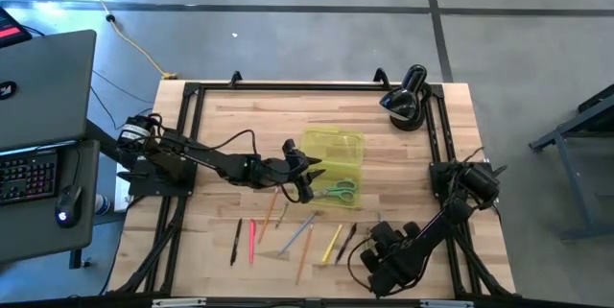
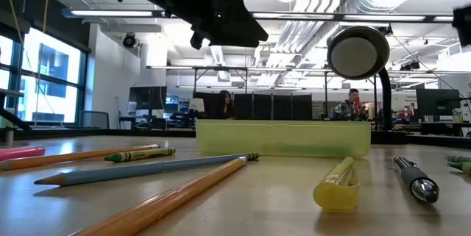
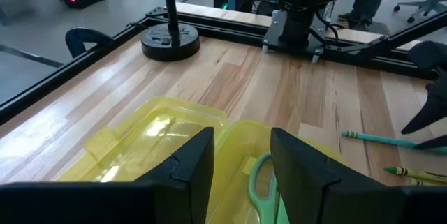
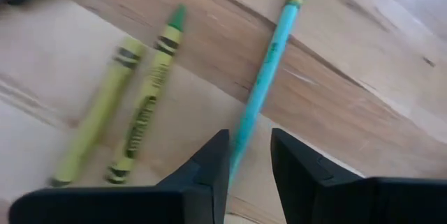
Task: Pick & place school supplies into a supply box
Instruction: Put the blue pencil into the yellow supply box
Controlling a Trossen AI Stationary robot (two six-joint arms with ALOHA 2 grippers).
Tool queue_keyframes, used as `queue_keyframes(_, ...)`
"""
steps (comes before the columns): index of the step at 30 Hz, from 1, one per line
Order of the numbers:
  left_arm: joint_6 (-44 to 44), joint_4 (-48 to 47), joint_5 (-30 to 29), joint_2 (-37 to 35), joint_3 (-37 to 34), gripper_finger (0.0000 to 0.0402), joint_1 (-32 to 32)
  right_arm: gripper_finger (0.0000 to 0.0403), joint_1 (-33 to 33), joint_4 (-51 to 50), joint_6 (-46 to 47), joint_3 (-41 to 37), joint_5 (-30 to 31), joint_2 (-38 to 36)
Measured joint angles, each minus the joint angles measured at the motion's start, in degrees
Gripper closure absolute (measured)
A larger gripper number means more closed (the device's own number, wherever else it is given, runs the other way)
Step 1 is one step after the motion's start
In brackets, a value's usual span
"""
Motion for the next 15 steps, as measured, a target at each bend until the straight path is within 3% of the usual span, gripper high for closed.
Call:
queue_keyframes(6, 0.00, 0.00, -0.02, 0.00, 0.00, 0.0230, 0.00, 0.0351, 0.13, 10.81, -0.06, -6.98, 1.01, -0.74)
queue_keyframes(15, 0.02, 0.07, -0.24, 0.02, 0.00, 0.0230, 0.00, 0.0399, -0.39, 5.64, -1.97, -7.37, 3.90, -0.79)
